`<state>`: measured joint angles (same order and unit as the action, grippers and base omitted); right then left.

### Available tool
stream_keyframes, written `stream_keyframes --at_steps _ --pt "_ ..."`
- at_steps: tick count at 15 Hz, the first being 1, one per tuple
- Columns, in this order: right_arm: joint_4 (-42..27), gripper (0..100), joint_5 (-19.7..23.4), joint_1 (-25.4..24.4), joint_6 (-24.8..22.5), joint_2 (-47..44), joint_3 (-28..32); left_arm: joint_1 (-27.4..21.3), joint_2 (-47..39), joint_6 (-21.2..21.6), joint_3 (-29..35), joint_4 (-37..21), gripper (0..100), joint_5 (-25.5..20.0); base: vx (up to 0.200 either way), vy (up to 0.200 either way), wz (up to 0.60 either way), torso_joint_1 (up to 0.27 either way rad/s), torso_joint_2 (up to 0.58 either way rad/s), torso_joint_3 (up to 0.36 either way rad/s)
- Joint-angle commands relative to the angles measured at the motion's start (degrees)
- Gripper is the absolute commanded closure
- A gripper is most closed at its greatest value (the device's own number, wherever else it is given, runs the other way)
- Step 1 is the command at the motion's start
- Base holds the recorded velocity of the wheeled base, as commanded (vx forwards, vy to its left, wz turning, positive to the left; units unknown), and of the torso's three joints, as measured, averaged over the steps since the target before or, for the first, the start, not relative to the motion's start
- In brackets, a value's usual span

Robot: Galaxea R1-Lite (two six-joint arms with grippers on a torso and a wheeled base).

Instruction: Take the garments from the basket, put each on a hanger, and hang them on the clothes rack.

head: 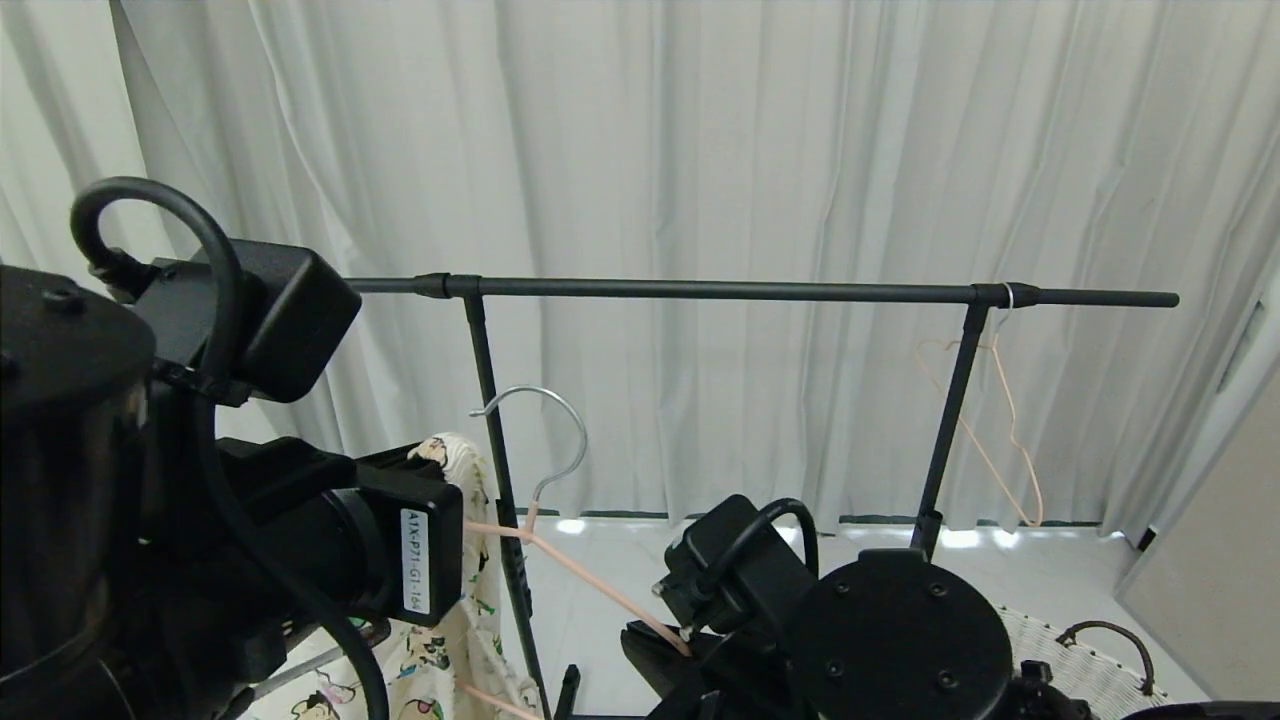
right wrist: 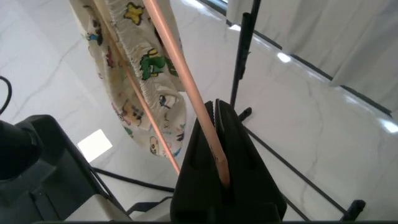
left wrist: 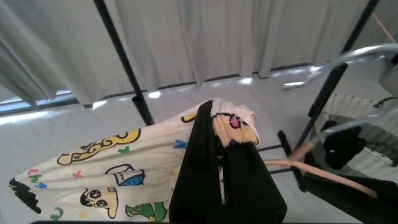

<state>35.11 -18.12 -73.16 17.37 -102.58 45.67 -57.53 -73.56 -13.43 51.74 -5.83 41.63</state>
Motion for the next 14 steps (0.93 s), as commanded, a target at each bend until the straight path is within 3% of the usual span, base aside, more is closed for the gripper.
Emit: stream_keyframes --at_steps 1,4,9,11,14 --pt "0.05 100 -0.08 -0.32 0.12 -0.95 0.30 -1.89 -0.36 -0.10 0.21 -0.06 100 0.03 0.000 0.000 0.00 0.000 0.00 0.000" --pt "0.14 100 -1.22 -0.32 2.49 -1.04 0.92 -5.58 -0.53 0.07 3.46 -0.06 100 0.21 0.000 0.000 0.00 0.000 0.00 0.000" --pt "0.14 100 -2.19 -0.32 3.63 -0.95 1.62 -6.37 -1.68 0.16 3.28 -0.15 100 0.38 0.000 0.000 0.00 0.000 0.00 0.000" --pt "0.14 100 -2.89 -0.23 3.72 -0.42 1.53 -6.11 -2.20 0.34 0.38 -0.15 100 5.39 0.000 0.000 0.00 0.000 0.00 0.000" --pt "0.14 100 -2.89 -0.15 3.72 0.02 1.44 -6.11 -2.03 0.34 0.38 -0.15 100 6.36 0.000 0.000 0.00 0.000 0.00 0.000"
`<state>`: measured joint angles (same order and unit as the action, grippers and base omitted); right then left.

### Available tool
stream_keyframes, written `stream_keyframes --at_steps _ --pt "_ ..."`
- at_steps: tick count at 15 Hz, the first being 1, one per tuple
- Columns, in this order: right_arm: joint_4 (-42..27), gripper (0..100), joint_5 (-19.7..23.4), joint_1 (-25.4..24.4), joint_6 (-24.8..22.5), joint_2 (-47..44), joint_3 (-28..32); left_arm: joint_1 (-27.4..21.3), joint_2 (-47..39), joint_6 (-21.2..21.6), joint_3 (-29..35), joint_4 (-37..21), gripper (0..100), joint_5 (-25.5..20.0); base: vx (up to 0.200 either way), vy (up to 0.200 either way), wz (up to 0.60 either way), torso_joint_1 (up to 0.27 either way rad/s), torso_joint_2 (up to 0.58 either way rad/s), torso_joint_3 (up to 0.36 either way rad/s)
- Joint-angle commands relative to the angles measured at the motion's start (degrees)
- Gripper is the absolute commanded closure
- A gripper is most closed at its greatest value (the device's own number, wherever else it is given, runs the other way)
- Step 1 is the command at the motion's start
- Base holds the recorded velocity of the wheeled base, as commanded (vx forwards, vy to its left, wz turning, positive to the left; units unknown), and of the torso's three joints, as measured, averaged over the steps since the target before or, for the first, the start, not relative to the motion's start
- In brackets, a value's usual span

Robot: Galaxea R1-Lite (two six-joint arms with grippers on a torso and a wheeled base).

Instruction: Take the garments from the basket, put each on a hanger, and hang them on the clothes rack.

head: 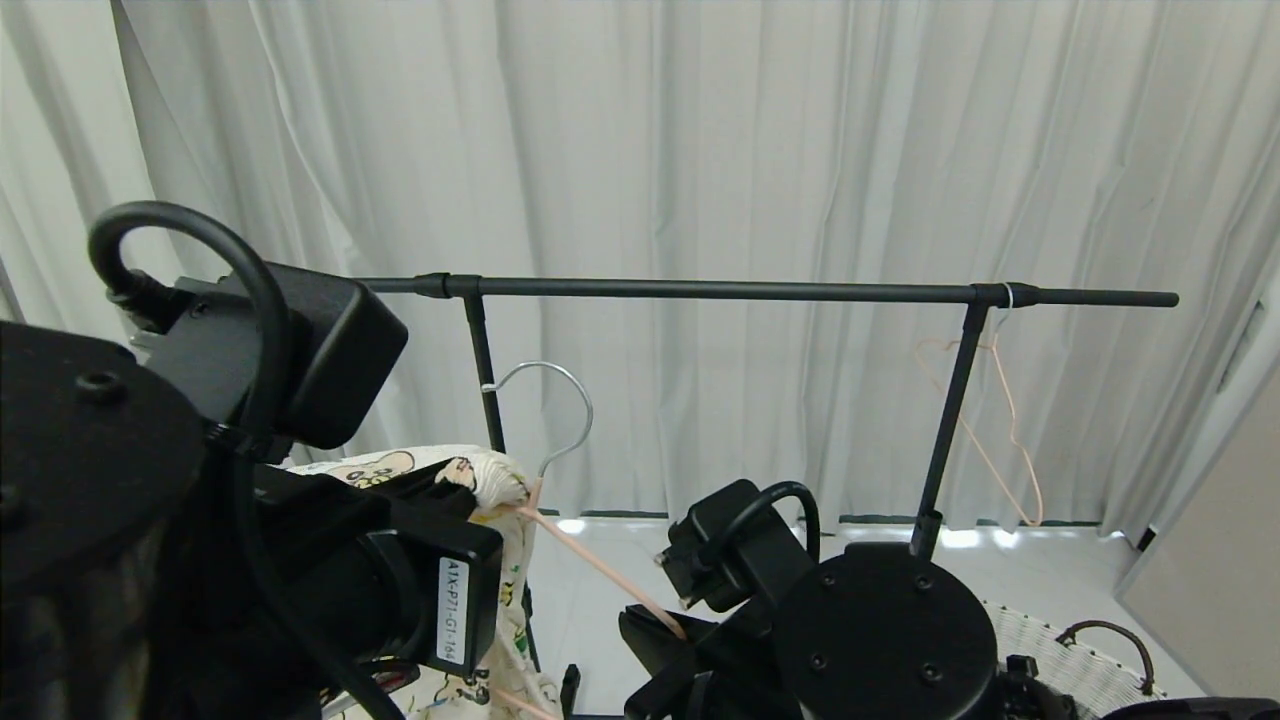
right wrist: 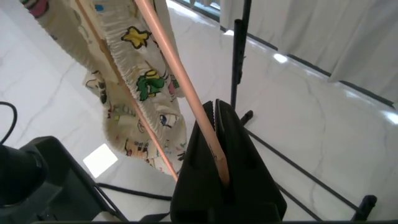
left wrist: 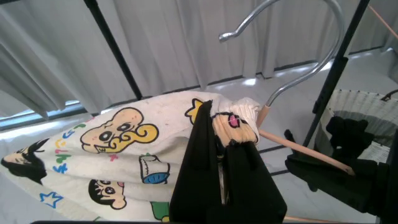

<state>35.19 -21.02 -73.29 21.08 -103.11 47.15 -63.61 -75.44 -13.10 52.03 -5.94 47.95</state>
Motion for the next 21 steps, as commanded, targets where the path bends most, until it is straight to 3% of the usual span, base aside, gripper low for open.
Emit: stream_keyframes --at_steps 1,2,3,7,9,14,18,21 --pt "0.05 100 0.01 -0.01 0.02 0.54 -0.04 -0.02 -0.15 0.01 0.35 -0.04 100 0.04 0.000 0.000 0.00 0.000 0.00 0.000" --pt "0.05 100 0.01 -0.01 0.02 0.54 -0.04 -0.11 -0.15 0.01 1.41 -0.04 100 -0.05 0.000 0.000 0.00 0.000 0.00 0.000" --pt "0.05 100 -0.17 0.16 0.02 0.54 -0.04 -0.11 -0.15 0.01 1.94 -0.04 0 -0.05 0.000 0.000 0.00 0.000 0.00 0.000" --pt "0.05 100 -2.01 1.48 -0.07 2.30 -0.04 -0.02 0.20 0.54 1.76 -0.04 0 0.13 0.000 0.000 0.00 0.000 0.00 0.000" --pt "0.05 100 -3.94 3.33 -0.16 6.08 -0.83 -0.11 1.78 2.82 1.94 -0.04 0 1.01 0.000 0.000 0.00 0.000 0.00 0.000" --pt "0.05 100 -4.38 4.65 -1.04 8.80 -1.89 -0.11 1.08 3.17 4.04 0.05 0 1.01 0.000 0.000 0.00 0.000 0.00 0.000" --pt "0.05 100 -4.65 5.26 -1.48 10.12 -2.86 -0.20 2.84 3.35 2.11 -0.04 0 1.10 0.000 0.000 0.00 0.000 0.00 0.000" --pt "0.05 100 -4.56 6.67 -5.87 15.22 -12.35 -2.31 13.30 12.75 -5.71 -0.04 0 -4.88 0.000 0.000 0.00 0.000 0.00 0.000"
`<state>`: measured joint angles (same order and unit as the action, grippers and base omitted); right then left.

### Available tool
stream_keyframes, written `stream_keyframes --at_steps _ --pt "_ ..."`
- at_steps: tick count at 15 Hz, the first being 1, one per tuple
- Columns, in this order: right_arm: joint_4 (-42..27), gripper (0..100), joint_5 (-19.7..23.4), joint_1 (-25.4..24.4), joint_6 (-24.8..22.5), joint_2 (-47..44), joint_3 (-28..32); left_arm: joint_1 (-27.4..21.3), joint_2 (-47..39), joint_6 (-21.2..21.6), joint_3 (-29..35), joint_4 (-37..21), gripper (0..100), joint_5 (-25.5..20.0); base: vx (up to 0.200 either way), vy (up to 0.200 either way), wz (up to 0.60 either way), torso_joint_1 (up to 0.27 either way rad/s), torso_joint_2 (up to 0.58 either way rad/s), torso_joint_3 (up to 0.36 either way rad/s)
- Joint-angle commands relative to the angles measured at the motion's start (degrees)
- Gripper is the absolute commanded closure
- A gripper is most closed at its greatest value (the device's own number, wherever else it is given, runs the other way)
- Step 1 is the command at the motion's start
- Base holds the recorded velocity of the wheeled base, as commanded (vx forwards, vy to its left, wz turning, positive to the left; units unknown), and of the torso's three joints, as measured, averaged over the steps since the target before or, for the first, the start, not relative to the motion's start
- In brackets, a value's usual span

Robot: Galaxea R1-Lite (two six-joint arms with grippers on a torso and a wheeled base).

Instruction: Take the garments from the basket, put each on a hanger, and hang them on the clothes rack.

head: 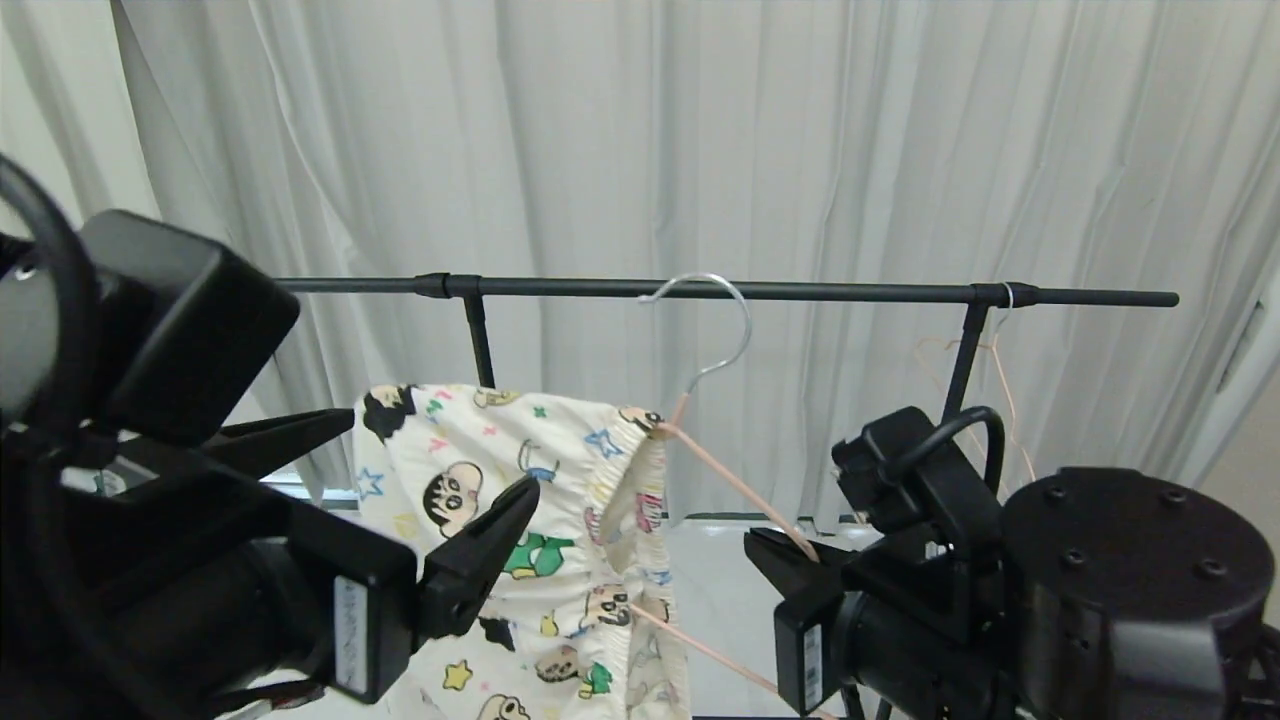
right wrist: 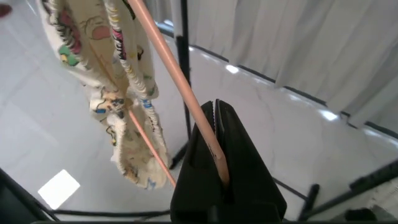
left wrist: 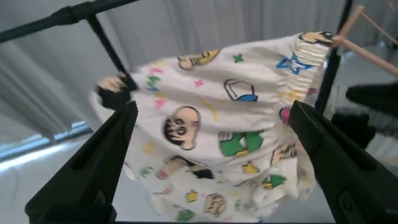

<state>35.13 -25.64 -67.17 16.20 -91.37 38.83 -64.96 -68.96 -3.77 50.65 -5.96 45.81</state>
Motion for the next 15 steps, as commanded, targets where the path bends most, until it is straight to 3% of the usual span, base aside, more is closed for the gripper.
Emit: stream_keyframes --at_steps 1,2,4,5,11,15 --pt "0.11 100 0.06 0.55 -1.00 3.48 -4.02 -0.95 6.82 3.42 -4.33 -0.02 0 -2.75 0.000 0.000 0.00 0.000 0.00 0.000" --pt "0.11 100 0.06 0.37 -1.17 7.17 -9.30 0.98 13.59 10.71 -8.20 -0.10 0 -12.68 0.000 0.000 0.00 0.000 0.00 0.000" --pt "0.20 100 0.24 -0.42 -1.96 10.51 -13.78 6.69 15.35 14.93 -9.52 -0.10 0 -25.07 0.000 0.000 0.00 0.000 0.00 0.000" --pt "0.11 100 0.24 -1.38 -2.23 11.65 -15.01 8.27 15.00 15.37 -9.61 -0.10 0 -28.85 0.000 0.000 0.00 0.000 0.00 0.000" --pt "0.20 100 0.24 -7.89 -4.51 15.96 -20.99 8.71 8.05 15.98 -10.31 -0.02 0 -44.14 0.000 0.000 0.00 0.000 0.00 0.000" --pt "0.20 100 0.24 -11.67 -7.50 15.78 -21.25 6.16 4.71 16.16 -12.68 -0.02 0 -48.71 0.000 0.000 0.00 0.000 0.00 0.000"
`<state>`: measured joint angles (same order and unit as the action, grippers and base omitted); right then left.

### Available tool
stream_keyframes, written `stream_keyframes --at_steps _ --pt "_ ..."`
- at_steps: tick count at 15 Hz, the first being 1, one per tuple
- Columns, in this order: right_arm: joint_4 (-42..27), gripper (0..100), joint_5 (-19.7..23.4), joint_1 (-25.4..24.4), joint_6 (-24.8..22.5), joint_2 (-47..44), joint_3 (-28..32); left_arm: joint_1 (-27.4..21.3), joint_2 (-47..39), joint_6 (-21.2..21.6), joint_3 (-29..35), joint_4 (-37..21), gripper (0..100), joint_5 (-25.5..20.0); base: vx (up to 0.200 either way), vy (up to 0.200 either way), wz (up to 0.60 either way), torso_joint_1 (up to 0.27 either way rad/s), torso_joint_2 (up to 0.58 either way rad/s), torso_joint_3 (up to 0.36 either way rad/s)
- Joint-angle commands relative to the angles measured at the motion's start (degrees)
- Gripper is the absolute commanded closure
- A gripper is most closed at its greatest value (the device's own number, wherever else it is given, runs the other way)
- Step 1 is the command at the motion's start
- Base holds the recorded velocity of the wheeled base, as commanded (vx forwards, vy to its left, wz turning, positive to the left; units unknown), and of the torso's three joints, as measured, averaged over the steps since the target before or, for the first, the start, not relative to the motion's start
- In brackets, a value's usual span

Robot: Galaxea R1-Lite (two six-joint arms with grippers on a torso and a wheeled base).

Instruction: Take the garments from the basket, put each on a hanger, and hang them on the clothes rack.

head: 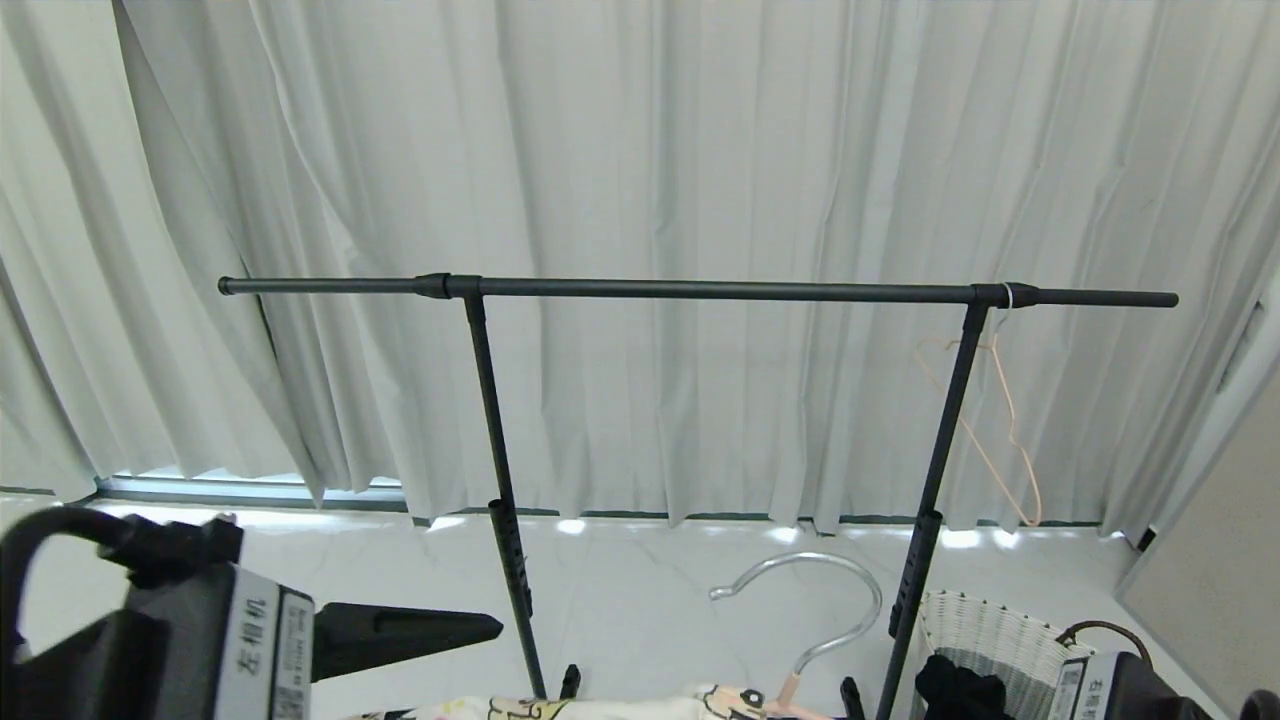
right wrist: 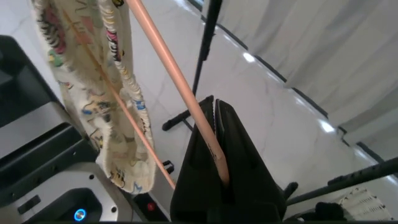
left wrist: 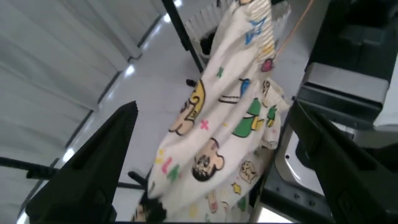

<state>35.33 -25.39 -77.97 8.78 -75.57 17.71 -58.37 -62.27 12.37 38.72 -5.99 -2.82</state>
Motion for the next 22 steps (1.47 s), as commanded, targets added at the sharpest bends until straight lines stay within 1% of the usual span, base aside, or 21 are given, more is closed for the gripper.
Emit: stream_keyframes --at_steps 1,4,7,9,10,11,12,19,20,22 --pt "-0.08 100 -0.01 -1.83 -0.25 -0.10 -0.05 -0.43 -2.77 0.02 -0.92 0.01 0 -0.08 0.000 0.000 0.00 0.000 0.00 0.000" --pt "-0.08 100 -0.10 -4.73 -0.60 -0.28 -0.13 -0.43 -4.09 0.11 -0.84 0.10 0 -0.08 0.000 0.000 0.00 0.000 0.00 0.000" --pt "0.00 100 -0.10 -5.17 -0.60 -1.33 0.39 -0.78 -4.97 0.19 -1.01 0.10 0 -0.08 0.000 0.000 0.00 0.000 0.00 0.000" --pt "0.79 100 -0.10 -5.17 -0.69 -1.60 0.57 -1.05 -4.97 1.95 -1.45 0.10 0 -0.08 0.000 0.000 0.00 0.000 0.00 0.000" --pt "2.46 100 -0.10 -5.17 -1.39 -1.86 0.74 -1.05 -4.97 3.71 -2.68 0.10 0 -0.08 0.000 0.000 0.00 0.000 0.00 0.000" --pt "2.90 100 -0.10 -5.17 -1.75 -2.04 0.66 -1.05 -4.97 3.80 -3.12 0.10 0 -0.08 0.000 0.000 0.00 0.000 0.00 0.000" --pt "2.90 100 -0.10 -5.17 -1.83 -2.21 0.66 -1.05 -4.88 3.80 -3.21 0.10 100 -0.08 0.000 0.000 0.00 0.000 0.00 0.000" --pt "3.08 100 -0.10 -5.26 -1.83 -2.30 0.74 -1.05 -4.70 3.80 -3.30 0.10 100 0.00 0.000 0.000 0.00 0.000 0.00 0.000" --pt "3.08 0 -0.18 -5.26 -1.83 -2.39 0.66 -1.05 -4.70 3.80 -3.30 0.10 100 0.09 0.000 0.000 0.00 0.000 0.00 0.000" --pt "3.08 0 -0.18 -5.26 -1.92 -2.65 0.39 -1.05 -4.62 3.80 -3.47 0.10 100 0.27 0.000 0.000 0.00 0.000 0.00 0.000"
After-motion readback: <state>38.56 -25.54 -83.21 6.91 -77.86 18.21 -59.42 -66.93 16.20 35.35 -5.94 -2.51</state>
